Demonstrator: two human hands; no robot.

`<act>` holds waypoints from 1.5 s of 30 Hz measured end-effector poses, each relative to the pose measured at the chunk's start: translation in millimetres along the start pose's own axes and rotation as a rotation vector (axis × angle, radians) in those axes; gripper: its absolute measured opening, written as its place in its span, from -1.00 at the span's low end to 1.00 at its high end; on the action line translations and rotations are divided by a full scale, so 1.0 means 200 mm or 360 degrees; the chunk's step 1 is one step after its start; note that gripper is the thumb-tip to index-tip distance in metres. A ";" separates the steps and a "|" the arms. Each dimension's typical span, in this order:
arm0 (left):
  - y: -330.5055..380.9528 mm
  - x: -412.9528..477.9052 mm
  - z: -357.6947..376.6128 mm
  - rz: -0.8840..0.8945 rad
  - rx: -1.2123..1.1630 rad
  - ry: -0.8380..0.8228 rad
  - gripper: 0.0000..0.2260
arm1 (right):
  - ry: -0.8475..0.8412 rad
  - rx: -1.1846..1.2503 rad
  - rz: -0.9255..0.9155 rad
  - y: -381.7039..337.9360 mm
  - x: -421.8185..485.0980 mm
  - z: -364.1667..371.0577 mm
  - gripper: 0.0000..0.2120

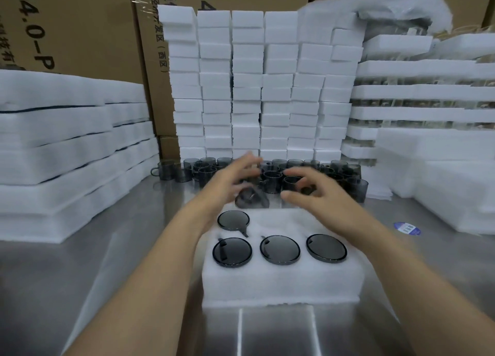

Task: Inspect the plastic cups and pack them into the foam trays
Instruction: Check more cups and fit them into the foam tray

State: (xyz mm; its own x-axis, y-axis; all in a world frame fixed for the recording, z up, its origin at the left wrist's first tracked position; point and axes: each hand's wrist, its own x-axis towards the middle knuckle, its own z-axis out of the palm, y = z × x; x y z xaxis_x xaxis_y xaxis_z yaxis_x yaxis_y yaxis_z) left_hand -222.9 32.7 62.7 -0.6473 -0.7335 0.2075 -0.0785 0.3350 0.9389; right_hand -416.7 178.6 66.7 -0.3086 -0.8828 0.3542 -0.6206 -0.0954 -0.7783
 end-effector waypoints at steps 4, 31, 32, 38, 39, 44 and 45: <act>0.02 -0.01 0.06 0.0115 0.0576 -0.0247 -0.81 | -0.0264 -0.0236 -0.0057 -0.01 -0.01 0.04 -0.70; 0.14 -0.09 0.12 -0.0097 -0.0545 0.0155 -0.63 | 0.0010 0.0295 -0.0193 -0.07 -0.01 0.03 -0.83; 0.14 -0.10 0.12 -0.0080 -0.0515 0.0164 -0.62 | 0.0014 0.0316 -0.0177 -0.07 -0.01 0.03 -0.85; 0.13 -0.11 0.11 0.0090 -0.0016 0.0155 -0.55 | -0.0011 0.0356 -0.0076 -0.06 -0.02 -0.01 -0.81; 0.13 -0.11 0.12 0.0102 0.0058 0.0124 -0.50 | -0.0075 0.0335 -0.0066 -0.06 -0.02 -0.02 -0.75; 0.13 -0.12 0.12 0.0147 0.0377 0.0092 -0.35 | -0.0359 0.0263 -0.0083 -0.07 -0.03 -0.04 -0.73; 0.12 -0.12 0.12 0.0148 0.0447 0.0069 -0.32 | -0.0377 0.0264 -0.0088 -0.07 -0.03 -0.04 -0.78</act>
State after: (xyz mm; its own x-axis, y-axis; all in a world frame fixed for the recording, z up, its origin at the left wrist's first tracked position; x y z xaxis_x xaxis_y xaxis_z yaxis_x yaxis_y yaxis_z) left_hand -227.8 73.3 74.4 -0.6288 -0.7145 0.3067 -0.2307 0.5481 0.8039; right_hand -412.2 189.0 79.9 -0.0886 -0.9551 0.2827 -0.4993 -0.2030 -0.8423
